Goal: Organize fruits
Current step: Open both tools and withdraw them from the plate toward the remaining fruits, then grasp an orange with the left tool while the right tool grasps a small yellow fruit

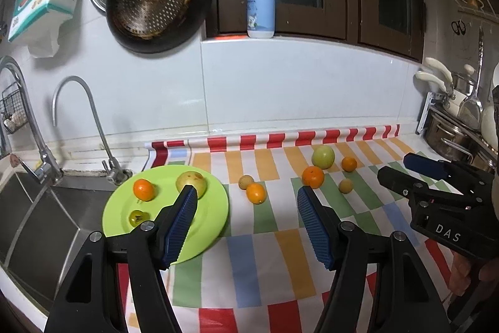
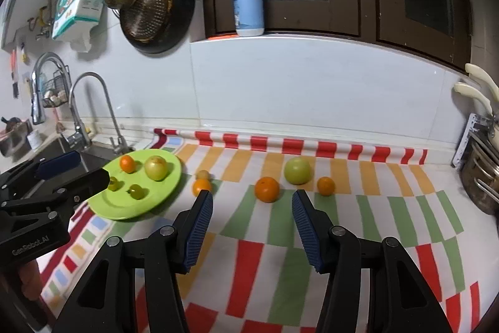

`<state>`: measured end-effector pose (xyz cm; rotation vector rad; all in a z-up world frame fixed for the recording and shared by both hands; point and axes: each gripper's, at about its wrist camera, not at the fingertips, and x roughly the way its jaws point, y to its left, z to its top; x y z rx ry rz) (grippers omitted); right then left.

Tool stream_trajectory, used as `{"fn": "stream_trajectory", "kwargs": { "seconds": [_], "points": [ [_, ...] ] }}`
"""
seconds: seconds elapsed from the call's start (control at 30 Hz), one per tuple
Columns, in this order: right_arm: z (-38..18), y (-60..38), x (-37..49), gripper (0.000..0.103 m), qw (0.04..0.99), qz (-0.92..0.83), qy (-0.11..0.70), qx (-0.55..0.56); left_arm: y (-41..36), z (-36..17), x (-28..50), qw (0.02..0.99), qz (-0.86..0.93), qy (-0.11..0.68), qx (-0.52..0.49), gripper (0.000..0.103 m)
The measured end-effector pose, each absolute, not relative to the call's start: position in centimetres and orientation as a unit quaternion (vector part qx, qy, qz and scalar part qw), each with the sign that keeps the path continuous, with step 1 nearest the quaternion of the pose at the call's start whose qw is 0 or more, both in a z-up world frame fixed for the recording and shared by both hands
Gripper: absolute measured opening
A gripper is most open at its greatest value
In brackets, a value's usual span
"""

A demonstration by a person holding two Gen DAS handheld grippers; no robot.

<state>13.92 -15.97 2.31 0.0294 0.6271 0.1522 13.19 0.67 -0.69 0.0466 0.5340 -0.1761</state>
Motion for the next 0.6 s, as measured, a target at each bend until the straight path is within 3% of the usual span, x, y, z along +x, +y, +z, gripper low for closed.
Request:
{"fn": "stream_trajectory", "kwargs": {
  "seconds": [0.6],
  "points": [
    [-2.7,-18.4,18.7,0.054,0.93,0.058,0.36,0.039,-1.6,-4.7,19.3,0.945,-0.092,0.312,0.044,0.066]
  ]
}}
